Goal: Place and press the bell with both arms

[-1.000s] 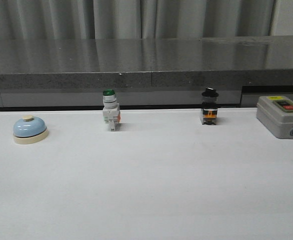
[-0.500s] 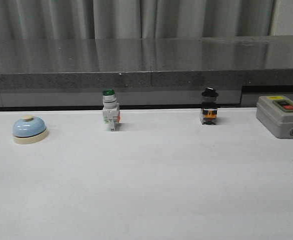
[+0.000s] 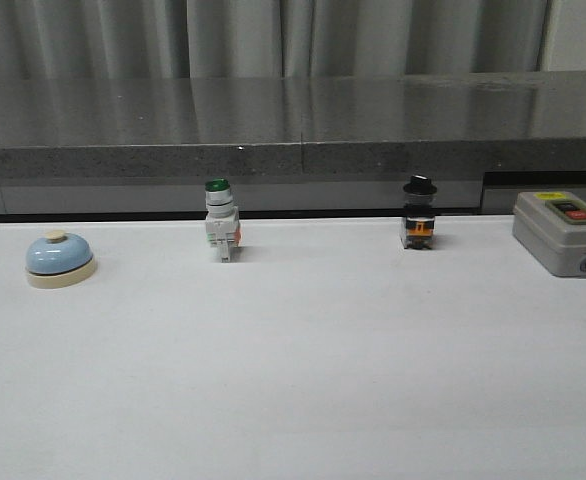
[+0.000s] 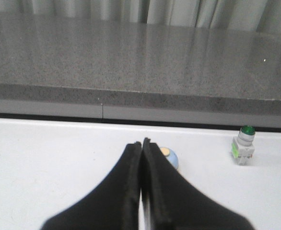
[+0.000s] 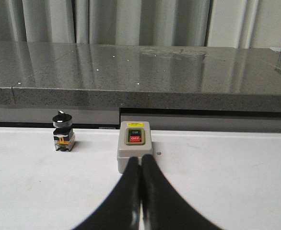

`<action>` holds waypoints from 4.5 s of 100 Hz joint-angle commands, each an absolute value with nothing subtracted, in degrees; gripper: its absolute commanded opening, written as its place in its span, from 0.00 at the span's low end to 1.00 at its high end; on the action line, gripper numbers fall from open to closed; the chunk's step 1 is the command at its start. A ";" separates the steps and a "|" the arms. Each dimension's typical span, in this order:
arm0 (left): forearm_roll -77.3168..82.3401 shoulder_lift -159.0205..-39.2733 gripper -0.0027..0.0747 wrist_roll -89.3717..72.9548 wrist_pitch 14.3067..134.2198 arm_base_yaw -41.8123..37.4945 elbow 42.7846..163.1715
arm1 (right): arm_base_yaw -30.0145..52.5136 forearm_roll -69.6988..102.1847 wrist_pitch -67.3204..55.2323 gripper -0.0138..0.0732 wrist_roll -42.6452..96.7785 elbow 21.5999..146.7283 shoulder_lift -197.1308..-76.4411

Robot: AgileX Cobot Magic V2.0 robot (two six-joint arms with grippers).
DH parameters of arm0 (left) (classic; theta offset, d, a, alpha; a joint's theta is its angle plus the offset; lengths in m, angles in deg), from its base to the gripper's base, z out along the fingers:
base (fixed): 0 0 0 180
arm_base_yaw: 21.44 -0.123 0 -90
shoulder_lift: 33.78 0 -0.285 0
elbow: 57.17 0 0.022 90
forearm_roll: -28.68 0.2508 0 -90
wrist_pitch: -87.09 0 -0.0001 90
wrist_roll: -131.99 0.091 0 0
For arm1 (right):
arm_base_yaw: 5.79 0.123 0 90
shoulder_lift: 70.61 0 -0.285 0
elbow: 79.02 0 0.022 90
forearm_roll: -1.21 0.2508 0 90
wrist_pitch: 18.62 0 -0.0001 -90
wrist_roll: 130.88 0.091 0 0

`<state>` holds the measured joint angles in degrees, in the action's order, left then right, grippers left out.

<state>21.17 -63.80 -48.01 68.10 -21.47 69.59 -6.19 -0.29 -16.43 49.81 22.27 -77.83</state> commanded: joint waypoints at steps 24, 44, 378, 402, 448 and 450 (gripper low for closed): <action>20.54 -83.21 0.01 -42.31 61.86 -21.45 84.92 | -6.42 -0.77 -21.06 0.09 49.71 23.10 -77.02; 17.80 -94.90 0.01 -42.31 57.26 -21.45 93.93 | -6.42 -0.77 -21.06 0.09 49.71 23.10 -77.02; 12.74 -145.12 0.52 -35.04 37.39 4.88 139.64 | -6.42 -0.77 -21.06 0.09 49.71 23.10 -77.02; 13.35 -149.99 0.52 -35.50 39.09 13.84 139.64 | -6.42 -0.77 -21.06 0.09 49.71 23.10 -77.02; 13.07 -159.80 0.52 -35.62 40.49 16.45 139.64 | -6.42 -0.77 -21.06 0.09 49.71 23.10 -77.02; 12.78 -159.79 0.52 -35.62 40.49 16.45 139.64 | -6.42 -0.77 -21.06 0.09 49.71 23.10 -77.02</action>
<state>14.19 -162.72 -35.05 38.79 16.02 137.88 -6.19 -0.29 -16.43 49.81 22.27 -77.83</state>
